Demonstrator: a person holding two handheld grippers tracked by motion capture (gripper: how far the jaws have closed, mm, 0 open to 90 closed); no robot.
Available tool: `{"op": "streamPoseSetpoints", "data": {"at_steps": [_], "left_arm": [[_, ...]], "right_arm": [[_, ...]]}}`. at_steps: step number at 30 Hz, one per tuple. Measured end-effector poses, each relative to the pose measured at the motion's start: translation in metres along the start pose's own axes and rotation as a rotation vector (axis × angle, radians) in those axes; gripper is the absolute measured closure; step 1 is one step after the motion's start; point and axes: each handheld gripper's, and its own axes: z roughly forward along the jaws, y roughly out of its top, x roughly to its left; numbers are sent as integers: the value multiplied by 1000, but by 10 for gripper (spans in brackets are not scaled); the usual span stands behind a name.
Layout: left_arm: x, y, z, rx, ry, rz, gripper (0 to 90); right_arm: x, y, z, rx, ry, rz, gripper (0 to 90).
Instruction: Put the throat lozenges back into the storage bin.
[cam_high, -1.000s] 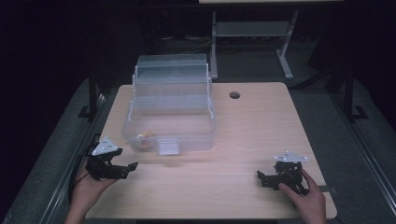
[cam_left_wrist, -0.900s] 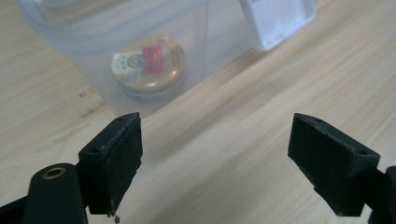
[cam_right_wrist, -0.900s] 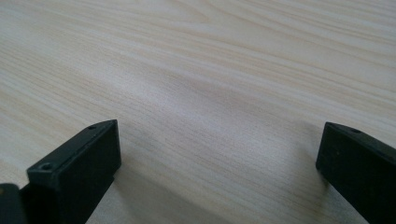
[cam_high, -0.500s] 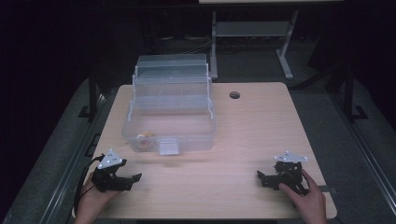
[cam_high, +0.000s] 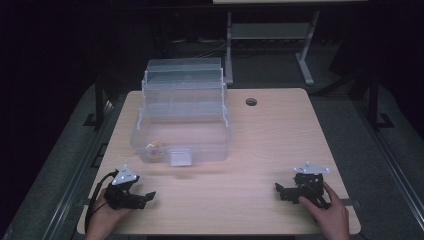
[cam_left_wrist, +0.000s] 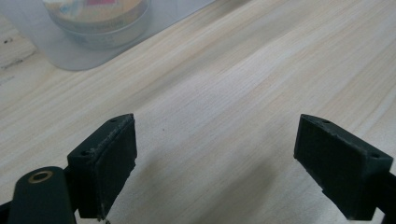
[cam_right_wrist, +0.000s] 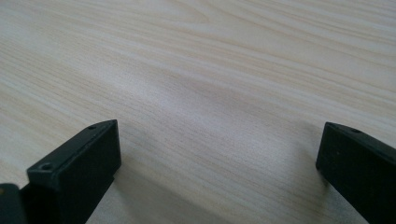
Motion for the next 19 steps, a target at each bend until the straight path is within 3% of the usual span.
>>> {"op": "streamPoseSetpoints", "data": {"at_steps": [5, 9, 14, 19], "left_arm": [[1, -5, 8, 22, 8, 8, 117], [1, -8, 9, 9, 11, 19, 110], [2, -13, 9, -43, 2, 27, 108], [2, -14, 9, -44, 2, 27, 109]], "right_arm": [[0, 0, 0, 0, 0, 0, 0], [0, 0, 0, 0, 0, 0, 0], [0, 0, 0, 0, 0, 0, 0], [0, 0, 0, 0, 0, 0, 0]]}}
